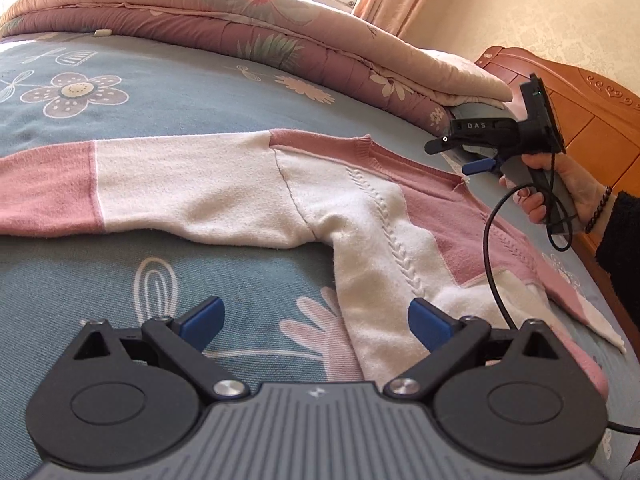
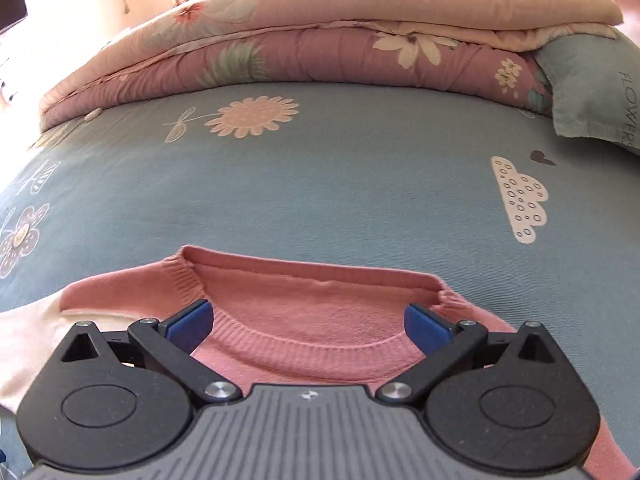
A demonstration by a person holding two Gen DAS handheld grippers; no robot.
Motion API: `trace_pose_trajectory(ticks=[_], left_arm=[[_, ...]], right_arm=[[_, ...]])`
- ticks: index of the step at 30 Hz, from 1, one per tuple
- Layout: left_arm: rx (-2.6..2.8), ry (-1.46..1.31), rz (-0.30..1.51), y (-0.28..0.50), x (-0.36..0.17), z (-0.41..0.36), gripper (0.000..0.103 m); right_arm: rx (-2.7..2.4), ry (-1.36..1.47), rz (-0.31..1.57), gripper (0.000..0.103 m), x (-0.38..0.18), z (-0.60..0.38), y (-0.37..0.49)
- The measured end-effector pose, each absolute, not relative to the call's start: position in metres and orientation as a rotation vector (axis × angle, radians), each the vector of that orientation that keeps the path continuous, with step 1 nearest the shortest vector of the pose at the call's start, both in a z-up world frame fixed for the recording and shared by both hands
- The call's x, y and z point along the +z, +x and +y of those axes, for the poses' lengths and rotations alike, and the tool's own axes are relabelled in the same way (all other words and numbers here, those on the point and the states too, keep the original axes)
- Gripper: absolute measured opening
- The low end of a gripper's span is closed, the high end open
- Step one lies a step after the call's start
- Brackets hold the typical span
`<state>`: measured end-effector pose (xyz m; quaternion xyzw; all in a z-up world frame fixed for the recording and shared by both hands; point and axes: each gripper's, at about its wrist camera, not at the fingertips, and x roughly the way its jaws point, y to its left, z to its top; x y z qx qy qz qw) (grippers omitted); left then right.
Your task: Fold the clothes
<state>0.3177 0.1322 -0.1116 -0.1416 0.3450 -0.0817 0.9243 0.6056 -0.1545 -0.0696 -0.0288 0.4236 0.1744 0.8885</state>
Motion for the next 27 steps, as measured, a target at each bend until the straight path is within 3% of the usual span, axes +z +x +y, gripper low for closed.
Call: trace_pose_trajectory(ticks=[4, 9, 14, 20, 27], left_arm=[[-0.178, -0.180, 0.754, 0.316, -0.110, 0.129, 0.098], [-0.153, -0.254, 0.770, 0.320, -0.113, 0.148, 0.098], [-0.143, -0.301, 0.766, 0.319, -0.113, 0.157, 0.098], [-0.195, -0.313, 0.757, 0.315, -0.105, 0.150, 0.098], [-0.268, -0.314, 0.758, 0.311, -0.100, 0.134, 0.098]], right_arm=[[0.362, -0.147, 0.925, 0.103, -0.093, -0.098, 0.619], [0.282, -0.161, 0.933, 0.103, -0.130, -0.061, 0.655], [0.259, -0.111, 0.923, 0.103, -0.127, -0.053, 0.680], [0.341, -0.108, 0.891, 0.103, -0.070, -0.081, 0.640], [0.346, -0.213, 0.837, 0.103, 0.008, -0.143, 0.527]])
